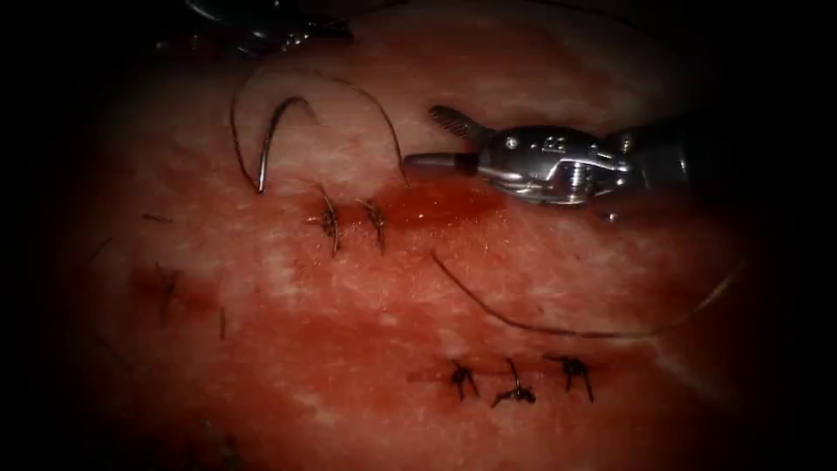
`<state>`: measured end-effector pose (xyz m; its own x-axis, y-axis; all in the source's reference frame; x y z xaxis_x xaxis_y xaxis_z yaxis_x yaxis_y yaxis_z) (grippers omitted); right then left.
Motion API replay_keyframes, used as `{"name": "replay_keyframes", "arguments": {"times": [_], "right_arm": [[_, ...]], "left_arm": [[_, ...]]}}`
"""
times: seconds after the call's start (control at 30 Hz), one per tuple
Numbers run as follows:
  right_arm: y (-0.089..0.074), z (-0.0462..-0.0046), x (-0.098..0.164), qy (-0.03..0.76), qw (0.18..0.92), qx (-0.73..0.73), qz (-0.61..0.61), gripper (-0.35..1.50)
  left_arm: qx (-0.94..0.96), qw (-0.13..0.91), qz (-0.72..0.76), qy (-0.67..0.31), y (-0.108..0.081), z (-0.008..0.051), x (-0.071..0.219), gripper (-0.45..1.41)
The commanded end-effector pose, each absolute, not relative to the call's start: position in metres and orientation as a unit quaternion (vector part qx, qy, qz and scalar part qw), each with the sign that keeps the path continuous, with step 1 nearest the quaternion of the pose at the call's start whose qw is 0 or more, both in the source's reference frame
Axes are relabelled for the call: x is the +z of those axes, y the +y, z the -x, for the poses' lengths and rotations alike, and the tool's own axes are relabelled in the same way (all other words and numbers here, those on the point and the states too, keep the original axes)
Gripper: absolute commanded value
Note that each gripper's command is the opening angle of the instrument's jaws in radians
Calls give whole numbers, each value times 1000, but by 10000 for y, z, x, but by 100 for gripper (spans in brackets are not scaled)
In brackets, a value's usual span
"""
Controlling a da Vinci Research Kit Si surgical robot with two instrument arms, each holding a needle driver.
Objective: Wound Closure
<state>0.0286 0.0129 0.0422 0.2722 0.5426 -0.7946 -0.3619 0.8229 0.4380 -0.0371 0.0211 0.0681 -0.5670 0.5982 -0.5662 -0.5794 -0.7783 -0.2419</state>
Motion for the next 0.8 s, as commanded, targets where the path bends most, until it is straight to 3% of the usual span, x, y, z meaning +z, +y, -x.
{"name": "replay_keyframes", "arguments": {"times": [0.03, 0.27, 0.5, 0.8], "right_arm": [[122, -292, 420, 535, 790, 282, -97, 116], [114, -312, 391, 570, 770, 258, -126, 108], [109, -337, 359, 598, 747, 258, -131, 111], [127, -332, 325, 618, 733, 271, -79, 109]], "left_arm": [[888, 332, 318, -8, 205, 365, 683, -45], [896, 330, 298, 3, 186, 335, 682, -45], [908, 318, 273, -2, 147, 352, 710, -45], [920, 296, 254, -28, 90, 365, 737, -45]]}}
